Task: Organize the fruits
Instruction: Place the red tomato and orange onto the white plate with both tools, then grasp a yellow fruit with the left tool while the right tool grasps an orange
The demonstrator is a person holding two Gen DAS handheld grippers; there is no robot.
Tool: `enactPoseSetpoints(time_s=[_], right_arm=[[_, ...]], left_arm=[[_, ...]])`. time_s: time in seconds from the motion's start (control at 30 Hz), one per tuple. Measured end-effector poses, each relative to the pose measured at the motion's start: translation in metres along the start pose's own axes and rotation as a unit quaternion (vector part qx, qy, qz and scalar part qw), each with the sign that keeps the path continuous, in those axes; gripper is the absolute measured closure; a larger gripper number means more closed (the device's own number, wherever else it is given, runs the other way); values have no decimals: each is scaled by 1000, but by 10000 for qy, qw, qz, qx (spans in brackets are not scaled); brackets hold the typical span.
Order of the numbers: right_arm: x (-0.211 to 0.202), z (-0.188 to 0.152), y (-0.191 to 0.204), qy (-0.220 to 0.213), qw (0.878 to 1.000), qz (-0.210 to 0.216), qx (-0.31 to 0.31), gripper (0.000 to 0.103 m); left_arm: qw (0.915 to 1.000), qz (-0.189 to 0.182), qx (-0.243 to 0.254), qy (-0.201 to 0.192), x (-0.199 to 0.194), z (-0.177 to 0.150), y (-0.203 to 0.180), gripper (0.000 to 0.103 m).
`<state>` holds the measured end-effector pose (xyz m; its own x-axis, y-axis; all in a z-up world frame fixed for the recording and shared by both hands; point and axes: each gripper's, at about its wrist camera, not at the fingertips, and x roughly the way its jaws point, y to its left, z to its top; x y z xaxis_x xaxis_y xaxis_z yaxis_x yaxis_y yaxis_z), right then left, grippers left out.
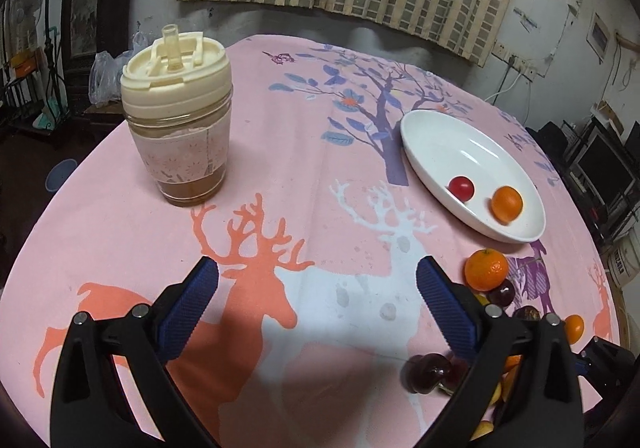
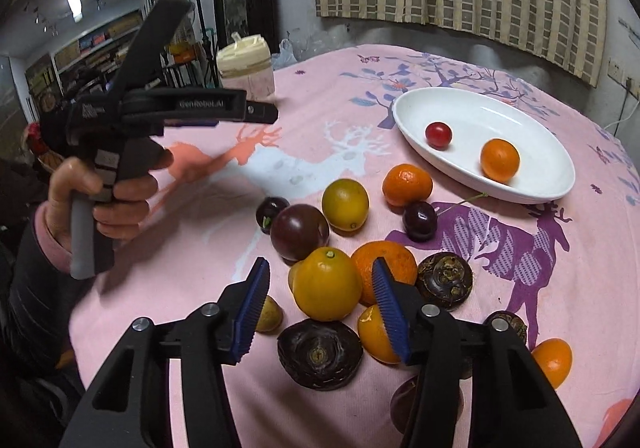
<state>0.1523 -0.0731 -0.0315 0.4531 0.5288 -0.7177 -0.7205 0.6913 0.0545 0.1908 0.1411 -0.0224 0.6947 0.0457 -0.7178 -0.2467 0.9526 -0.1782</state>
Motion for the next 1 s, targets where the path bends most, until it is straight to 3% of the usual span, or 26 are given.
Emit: enactPoseSetpoints(time_s=[0.07, 0.13, 0.27, 0.37, 0.43, 0.53, 0.67, 0.93, 1.0], right_arm=[[7, 0, 4, 70, 9998, -127, -137, 56], [8, -1, 7, 71, 9993, -244, -268, 67], [2, 0, -3, -8, 10000, -49, 17, 67], [-13, 4, -26, -351, 9968, 330, 637, 67], [-24, 4, -40, -594, 9927, 395, 968, 67], [-30, 4, -53, -725, 9888, 332, 1263, 67], [-28, 3, -59, -662, 9868, 360, 1432, 67], [-28, 1, -66, -642, 9845, 370, 1588, 66], [-28, 0, -65, -644, 9846, 354, 1585, 66]], left_arm=[[10000, -2, 59, -12, 0, 0, -2, 6], [9999, 14, 99, -20, -1, -1, -4, 6], [9999, -90, 131, 50, -2, -4, -7, 6], [9970, -696, 342, 90, -19, -20, -14, 6], [9900, -1286, 561, 121, -36, -43, -27, 7], [9751, -1778, 1292, 284, -51, -76, -58, 25], [9624, -1727, 2006, 613, -44, -103, -92, 56], [9565, -1653, 2293, 719, -39, -108, -103, 56], [9536, -1622, 2415, 772, -38, -112, -105, 62]])
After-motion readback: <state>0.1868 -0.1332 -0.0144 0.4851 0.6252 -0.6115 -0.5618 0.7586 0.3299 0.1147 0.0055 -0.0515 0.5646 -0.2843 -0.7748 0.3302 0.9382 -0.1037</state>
